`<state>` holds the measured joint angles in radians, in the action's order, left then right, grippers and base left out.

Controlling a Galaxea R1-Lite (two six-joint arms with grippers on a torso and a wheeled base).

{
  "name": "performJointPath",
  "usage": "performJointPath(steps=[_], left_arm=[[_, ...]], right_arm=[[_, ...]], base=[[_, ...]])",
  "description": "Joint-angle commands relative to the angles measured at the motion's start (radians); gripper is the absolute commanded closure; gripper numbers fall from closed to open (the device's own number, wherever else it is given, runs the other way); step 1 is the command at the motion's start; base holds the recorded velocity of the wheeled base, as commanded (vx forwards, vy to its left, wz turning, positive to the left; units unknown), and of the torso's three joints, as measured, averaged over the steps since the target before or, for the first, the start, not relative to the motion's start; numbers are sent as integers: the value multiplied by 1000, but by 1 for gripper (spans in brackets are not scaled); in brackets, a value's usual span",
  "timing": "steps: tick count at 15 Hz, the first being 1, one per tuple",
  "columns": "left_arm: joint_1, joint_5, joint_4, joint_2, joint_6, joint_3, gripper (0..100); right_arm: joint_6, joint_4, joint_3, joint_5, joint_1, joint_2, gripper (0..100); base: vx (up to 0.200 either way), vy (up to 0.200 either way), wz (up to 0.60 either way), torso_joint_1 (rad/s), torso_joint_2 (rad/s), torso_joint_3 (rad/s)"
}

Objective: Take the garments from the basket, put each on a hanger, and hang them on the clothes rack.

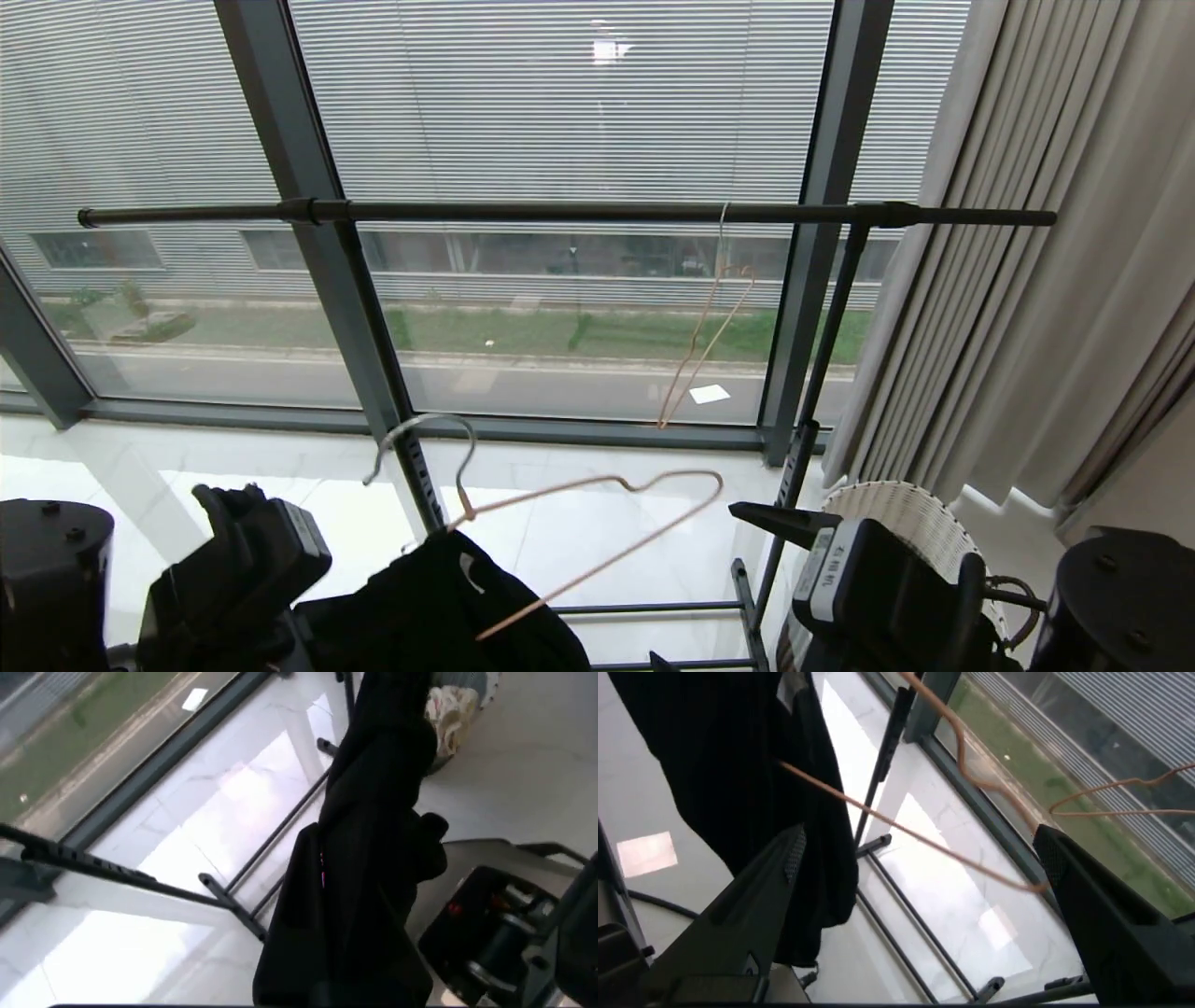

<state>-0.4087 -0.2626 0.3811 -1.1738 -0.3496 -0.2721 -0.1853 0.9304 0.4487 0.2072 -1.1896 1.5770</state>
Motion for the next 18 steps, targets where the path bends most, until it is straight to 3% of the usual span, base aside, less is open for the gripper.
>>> performJointPath(steps=[1,4,5,11,14,18], left_arm=[[56,5,44,11,52,-25,100],[61,5,62,25,47,-88,100],[61,5,62,26,47,-94,100],[61,5,62,37,46,-119,100],[54,3,62,60,44,-119,100],[50,0,62,68,46,-121,100]], right_arm=[[35,1,77,-2,-4,77,0],[288,-4,272,4,-25,204,0],[330,-19,304,4,-25,232,0],[434,-32,318,6,-18,360,0],[514,-32,395,47,15,422,0],[521,-32,467,54,22,479,0]], base=[[0,0,0,0,0,0],[0,0,0,0,0,0],[0,0,0,0,0,0],[0,0,0,0,0,0],[0,0,0,0,0,0],[0,0,0,0,0,0]])
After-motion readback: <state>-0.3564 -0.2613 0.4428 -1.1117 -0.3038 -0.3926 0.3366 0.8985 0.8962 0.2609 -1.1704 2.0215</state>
